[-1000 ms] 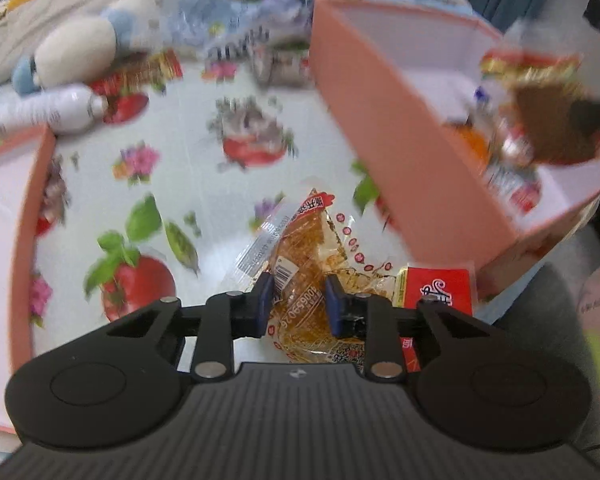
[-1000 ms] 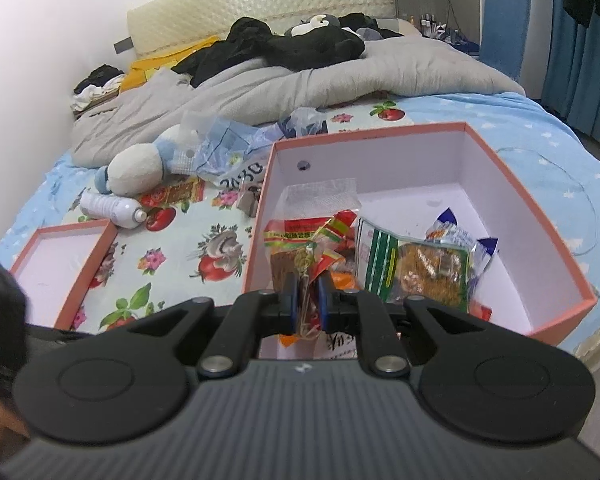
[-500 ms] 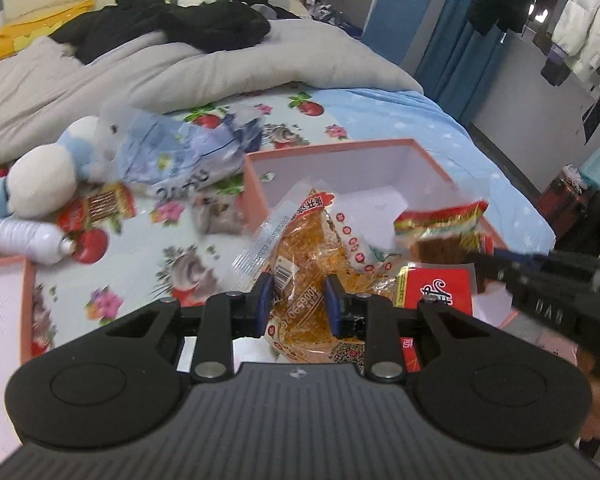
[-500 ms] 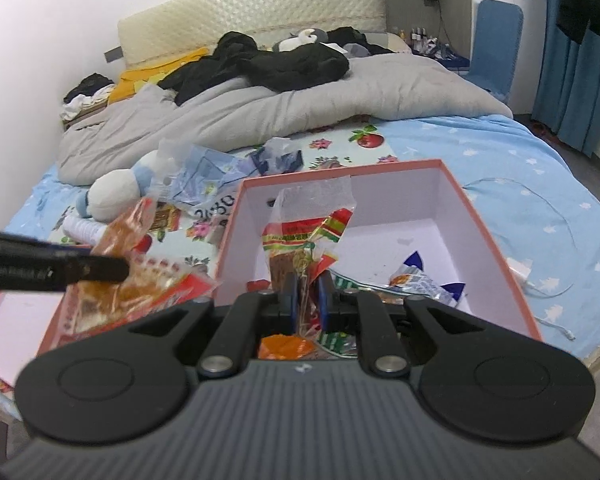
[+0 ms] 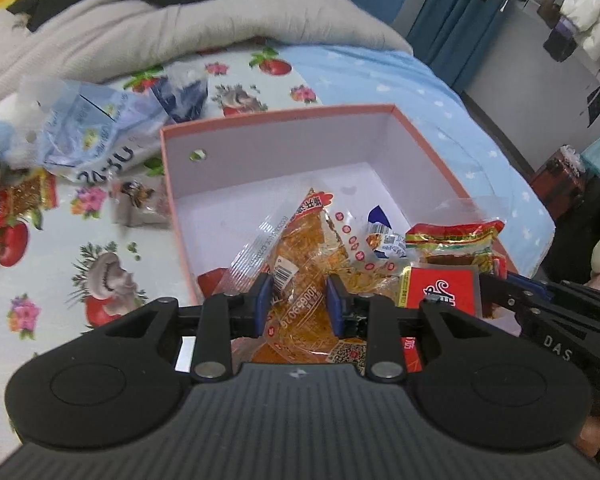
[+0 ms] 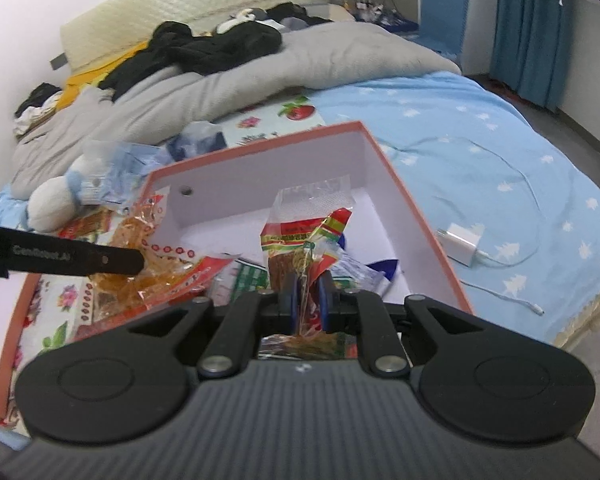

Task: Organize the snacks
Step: 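Lower both snacks into the deep pink box and open both tools, then move both open tools back toward the remaining snacks on the bed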

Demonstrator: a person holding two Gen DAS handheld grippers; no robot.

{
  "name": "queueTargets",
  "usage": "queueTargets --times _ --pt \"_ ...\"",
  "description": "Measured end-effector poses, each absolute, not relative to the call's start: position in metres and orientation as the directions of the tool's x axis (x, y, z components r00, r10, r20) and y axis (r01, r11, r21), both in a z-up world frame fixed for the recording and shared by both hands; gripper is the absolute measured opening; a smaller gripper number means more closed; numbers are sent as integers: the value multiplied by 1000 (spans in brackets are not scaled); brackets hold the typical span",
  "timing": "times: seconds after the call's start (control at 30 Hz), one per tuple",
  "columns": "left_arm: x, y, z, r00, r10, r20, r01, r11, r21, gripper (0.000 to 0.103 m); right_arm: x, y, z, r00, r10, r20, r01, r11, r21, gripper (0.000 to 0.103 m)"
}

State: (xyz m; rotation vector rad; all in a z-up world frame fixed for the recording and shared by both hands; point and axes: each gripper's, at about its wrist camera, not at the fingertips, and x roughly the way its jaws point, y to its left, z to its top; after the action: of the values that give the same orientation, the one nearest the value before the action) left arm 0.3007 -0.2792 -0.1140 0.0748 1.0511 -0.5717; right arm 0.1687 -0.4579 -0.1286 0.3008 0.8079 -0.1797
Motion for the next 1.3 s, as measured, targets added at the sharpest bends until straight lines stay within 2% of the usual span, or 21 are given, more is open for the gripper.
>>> queueTargets --times 0.3,0.6,0.67,0.7,0.73,1.3 --pt "323 -297 -147 331 -362 -871 443 875 -195 40 187 -478 -163 636 -26 -771 299 930 215 17" --pt "327 -302 -146 340 -352 -872 441 879 -183 58 194 -486 -166 629 -25 -777 319 920 229 22" --pt "324 -301 -142 351 -351 -868 444 879 -175 60 192 -488 -164 626 -18 -779 323 916 238 35" --pt "322 -301 -140 355 -351 -866 445 879 -174 60 190 -488 -163 630 -18 -776 326 914 244 47" --pt "319 -300 -137 359 -355 -863 446 878 -176 60 187 -487 -160 637 -22 -770 327 913 244 54" --pt "216 -228 -66 510 -407 -758 445 879 -172 60 111 -438 -96 751 -39 -659 272 928 255 55"
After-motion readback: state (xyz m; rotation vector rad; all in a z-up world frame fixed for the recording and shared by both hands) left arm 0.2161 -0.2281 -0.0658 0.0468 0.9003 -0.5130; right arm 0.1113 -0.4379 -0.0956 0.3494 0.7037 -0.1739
